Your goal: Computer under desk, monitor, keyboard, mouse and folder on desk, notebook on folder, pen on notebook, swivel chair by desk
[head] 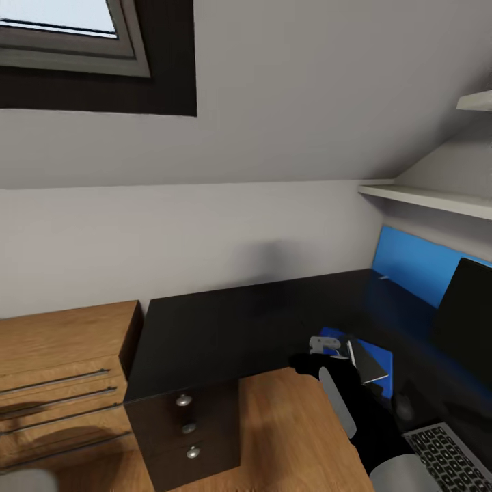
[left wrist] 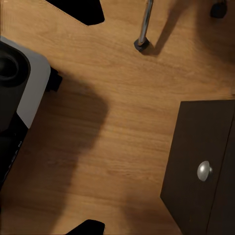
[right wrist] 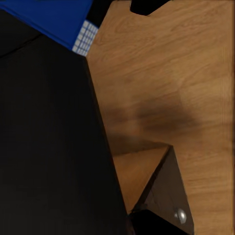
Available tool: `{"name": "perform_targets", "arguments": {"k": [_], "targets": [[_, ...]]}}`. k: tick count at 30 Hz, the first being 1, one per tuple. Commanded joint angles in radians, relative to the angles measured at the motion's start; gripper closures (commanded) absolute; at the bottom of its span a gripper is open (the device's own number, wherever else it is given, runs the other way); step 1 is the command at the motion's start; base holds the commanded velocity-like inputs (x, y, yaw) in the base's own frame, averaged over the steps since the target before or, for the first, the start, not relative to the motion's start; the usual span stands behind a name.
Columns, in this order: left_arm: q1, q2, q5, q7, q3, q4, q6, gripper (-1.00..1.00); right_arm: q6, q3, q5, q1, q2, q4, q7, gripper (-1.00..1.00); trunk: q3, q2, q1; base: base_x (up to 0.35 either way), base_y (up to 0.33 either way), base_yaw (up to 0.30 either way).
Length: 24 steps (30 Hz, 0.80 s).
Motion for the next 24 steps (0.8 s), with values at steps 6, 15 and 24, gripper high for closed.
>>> {"name": "perform_targets", "arguments": {"k": [6,15,24], "targets": [[0.000,0.000,0.009,0.008,-0.002,-0.002,0.002,-1.00,0.006,0.000,-0.010,-0.001,-0.001,-0.002,-0.010,-1.00,-0.001,-0.001,0.000,-0.303,0.109,0.000],[0.000,0.001,0.009,0.008,-0.002,-0.002,0.002,-1.00,0.004,0.001,-0.006,0.004,-0.003,-0.004,-0.009,-1.00,-0.001,-0.001,0.000,-0.278,-0.120,0.000],[0.000,0.001,0.009,0.009,0.001,-0.002,0.003,-1.00,-0.004,0.014,-0.006,0.022,-0.002,-0.005,-0.008,-1.00,-0.001,-0.001,0.000,-0.055,-0.034,0.000]]}}
